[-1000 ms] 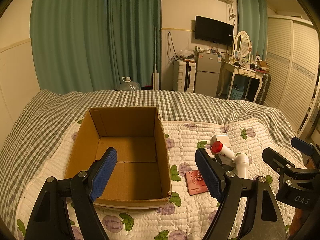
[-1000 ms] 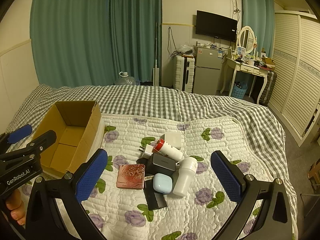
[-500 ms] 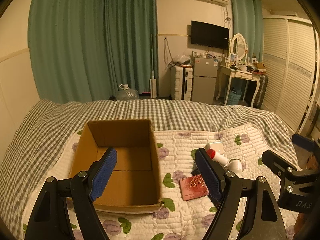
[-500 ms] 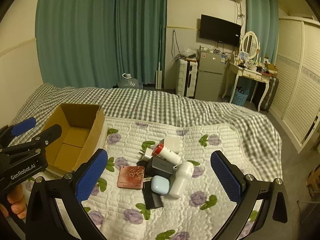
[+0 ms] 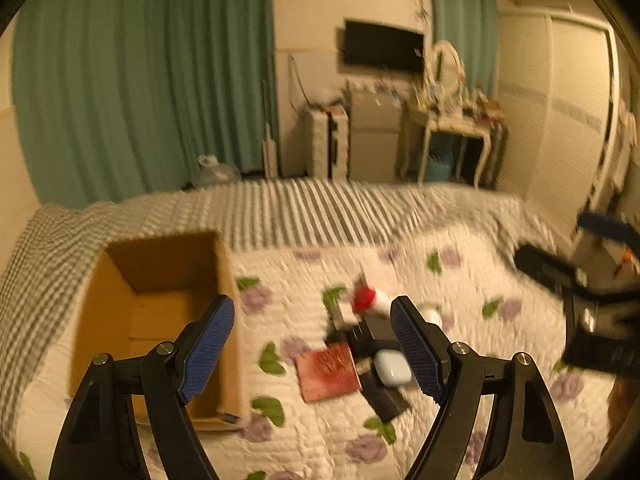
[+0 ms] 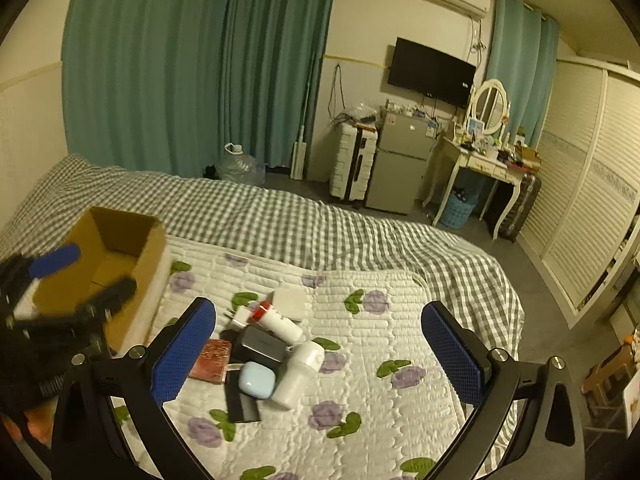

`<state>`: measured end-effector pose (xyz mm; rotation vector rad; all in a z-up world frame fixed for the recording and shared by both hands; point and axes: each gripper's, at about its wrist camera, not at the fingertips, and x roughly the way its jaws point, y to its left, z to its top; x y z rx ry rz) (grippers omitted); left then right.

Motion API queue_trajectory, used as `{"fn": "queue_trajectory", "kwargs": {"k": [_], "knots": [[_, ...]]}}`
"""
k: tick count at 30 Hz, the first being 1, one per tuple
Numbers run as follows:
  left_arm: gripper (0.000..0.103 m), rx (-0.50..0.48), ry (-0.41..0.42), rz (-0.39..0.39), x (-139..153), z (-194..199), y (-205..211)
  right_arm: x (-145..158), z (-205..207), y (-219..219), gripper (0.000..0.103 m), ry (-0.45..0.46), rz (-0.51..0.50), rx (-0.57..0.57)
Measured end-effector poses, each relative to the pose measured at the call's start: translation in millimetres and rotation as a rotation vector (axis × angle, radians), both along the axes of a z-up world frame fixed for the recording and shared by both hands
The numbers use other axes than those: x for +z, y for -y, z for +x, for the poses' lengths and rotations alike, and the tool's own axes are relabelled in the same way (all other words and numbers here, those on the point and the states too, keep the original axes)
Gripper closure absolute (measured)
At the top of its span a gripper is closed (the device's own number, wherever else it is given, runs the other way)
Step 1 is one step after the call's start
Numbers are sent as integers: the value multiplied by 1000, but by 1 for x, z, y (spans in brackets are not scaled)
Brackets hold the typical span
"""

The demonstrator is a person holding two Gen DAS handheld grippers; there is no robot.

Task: Organize rigid objects
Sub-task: 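Grasp the pink Romantic Rose tin with the left tool while the right tool grasps the white cylindrical bottle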

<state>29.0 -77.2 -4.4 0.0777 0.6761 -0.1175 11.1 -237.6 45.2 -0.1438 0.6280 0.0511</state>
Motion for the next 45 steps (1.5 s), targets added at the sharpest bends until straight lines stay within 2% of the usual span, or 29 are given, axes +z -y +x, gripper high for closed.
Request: {"fn": "queue_trajectory", "kwargs": {"k": [3,8,10,13,18,22,26,28,30,31,33,37,38,39,45], "knots": [[20,-24,-74,19,-30,9,10,-18,14,10,0,-40,-6,2],[23,-30,-189,29,-80,28,23,-65,41,23,0,-162,12,2],[23,-40,-220,30,-95,33,28,-83,48,27,1,-201,26,-9],[23,-50,-261,38,-120,42,31,-116,61,30,10,-273,42,-21],[23,0,-315,8,-148,63,18,-141,68,35,11,-347,72,-35],[23,-1,-380,-67,-161,74,2,-149,72,32,11,-372,69,-34],[21,-22,-375,-76,-168,73,5,-162,83,25,11,-422,75,-34],[21,-18,-399,-123,-172,80,-1,-171,91,21,12,-461,85,-32],[20,-5,-416,-169,-175,82,-6,-179,97,19,20,-492,88,-41],[20,-2,-417,-170,-175,82,-7,-184,101,18,22,-509,84,-50],[23,-1,-410,-145,-172,80,-3,-193,108,17,33,-540,87,-65],[27,-11,-434,-143,-169,78,2,-211,119,15,43,-601,132,-68],[28,-14,-438,-143,-168,76,2,-214,120,15,47,-611,132,-66],[28,-19,-442,-137,-167,74,3,-215,119,14,57,-613,137,-61],[29,-15,-435,-123,-161,61,6,-206,106,18,60,-575,164,-45]]}}
